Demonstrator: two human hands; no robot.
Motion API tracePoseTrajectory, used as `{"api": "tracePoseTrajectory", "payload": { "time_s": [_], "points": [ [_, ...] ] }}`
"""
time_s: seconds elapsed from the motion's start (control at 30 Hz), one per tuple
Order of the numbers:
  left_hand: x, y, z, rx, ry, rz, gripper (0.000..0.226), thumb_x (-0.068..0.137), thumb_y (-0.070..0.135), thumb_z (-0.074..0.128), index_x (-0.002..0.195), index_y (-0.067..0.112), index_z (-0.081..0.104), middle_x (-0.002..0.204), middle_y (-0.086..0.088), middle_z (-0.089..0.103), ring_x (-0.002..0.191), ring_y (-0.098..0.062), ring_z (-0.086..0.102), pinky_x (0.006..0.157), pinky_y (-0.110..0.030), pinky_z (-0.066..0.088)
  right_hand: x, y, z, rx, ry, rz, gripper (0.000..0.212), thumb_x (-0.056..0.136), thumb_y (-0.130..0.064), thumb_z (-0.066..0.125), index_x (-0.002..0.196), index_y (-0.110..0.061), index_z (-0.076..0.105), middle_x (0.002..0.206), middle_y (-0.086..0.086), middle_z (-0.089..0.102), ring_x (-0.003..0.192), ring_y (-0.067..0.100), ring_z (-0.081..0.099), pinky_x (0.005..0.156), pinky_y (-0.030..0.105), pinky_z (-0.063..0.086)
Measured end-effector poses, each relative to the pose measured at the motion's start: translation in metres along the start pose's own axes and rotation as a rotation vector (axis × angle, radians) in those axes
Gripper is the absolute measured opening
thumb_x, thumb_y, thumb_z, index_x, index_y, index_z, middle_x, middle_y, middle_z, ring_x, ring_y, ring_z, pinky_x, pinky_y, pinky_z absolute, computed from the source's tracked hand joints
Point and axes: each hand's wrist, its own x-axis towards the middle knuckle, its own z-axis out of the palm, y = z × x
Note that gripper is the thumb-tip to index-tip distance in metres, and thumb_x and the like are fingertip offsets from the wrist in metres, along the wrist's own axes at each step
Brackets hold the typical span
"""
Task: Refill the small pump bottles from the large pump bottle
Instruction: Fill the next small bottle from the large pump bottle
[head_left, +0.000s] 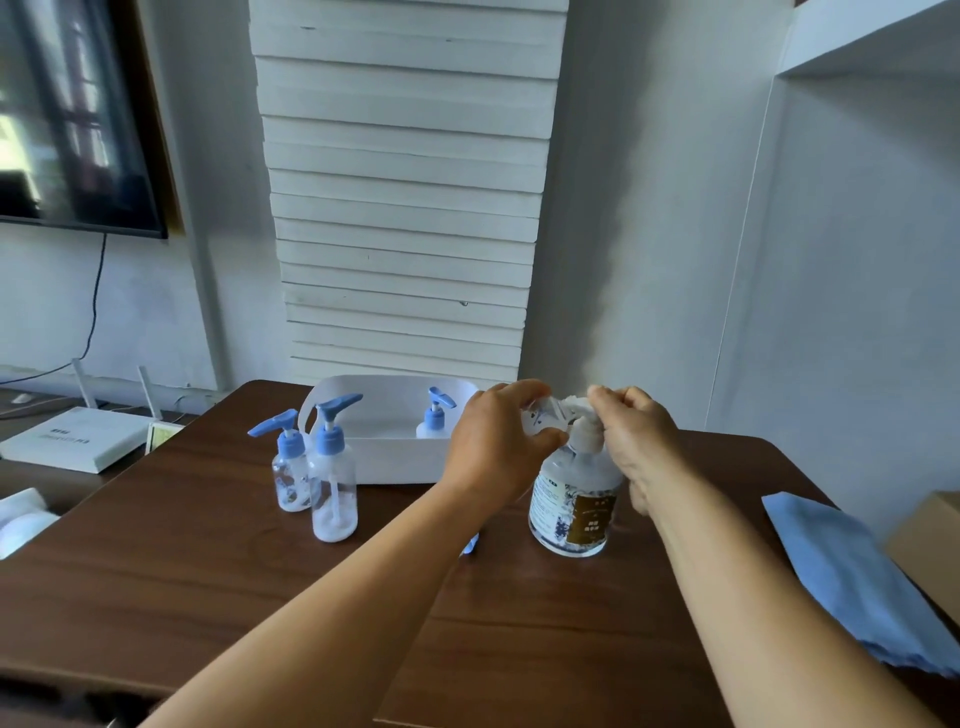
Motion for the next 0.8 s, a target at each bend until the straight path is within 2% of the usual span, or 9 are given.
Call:
{"api": "tracePoseTrajectory", "payload": {
  "time_s": [0.2,0.27,0.4,0.6,0.8],
  "points": [
    [0.005,0.007,-0.006,-0.005,0.014,0.025,0.047,0.077,0.027,0.073,0.121,0.028,0.058,0.111,0.006,0.064,0.100,-0.013,0.058,0.083,-0.023,0.047,0.002,-0.012,-0.008,-0.063,-0.003,-0.042,0.025,0.096,-0.035,0.047,0.099,-0.012,0.055,0.082,-0.002,0.052,0.080,0.014,0.050,0.053,0.023,0.034],
    [0.005,0.004,-0.003,-0.006,0.013,0.016,0.046,0.076,0.027,0.073,0.120,0.028,0.059,0.111,0.006,0.064,0.101,-0.013,0.057,0.084,-0.024,0.047,0.002,-0.007,-0.004,-0.053,0.004,-0.042,0.025,0.095,-0.035,0.046,0.095,-0.012,0.054,0.080,-0.003,0.053,0.073,0.010,0.048,0.054,0.024,0.034],
    [0.000,-0.002,0.001,-0.002,-0.003,0.001,0.045,0.076,0.029,0.074,0.118,0.028,0.060,0.108,0.007,0.064,0.101,-0.014,0.057,0.088,-0.030,0.048,-0.001,0.005,0.003,0.006,0.027,-0.017,0.024,0.094,-0.035,0.048,0.084,-0.014,0.052,0.077,-0.002,0.054,0.073,0.013,0.049,0.056,0.026,0.037],
    [0.006,0.005,-0.005,-0.009,0.017,0.011,0.046,0.074,0.027,0.074,0.118,0.028,0.060,0.108,0.007,0.065,0.102,-0.015,0.056,0.088,-0.030,0.047,0.003,-0.014,-0.007,-0.058,-0.018,-0.037,0.025,0.095,-0.035,0.048,0.098,-0.012,0.056,0.086,0.001,0.055,0.086,0.018,0.051,0.056,0.024,0.036],
    [0.003,-0.002,0.002,-0.004,-0.005,-0.007,0.046,0.075,0.030,0.075,0.119,0.029,0.060,0.110,0.007,0.064,0.101,-0.013,0.057,0.087,-0.028,0.047,-0.001,0.002,0.002,0.024,0.006,0.006,0.022,0.093,-0.033,0.050,0.084,-0.014,0.053,0.075,-0.003,0.054,0.068,0.008,0.046,0.055,0.025,0.034]
  ]
}}
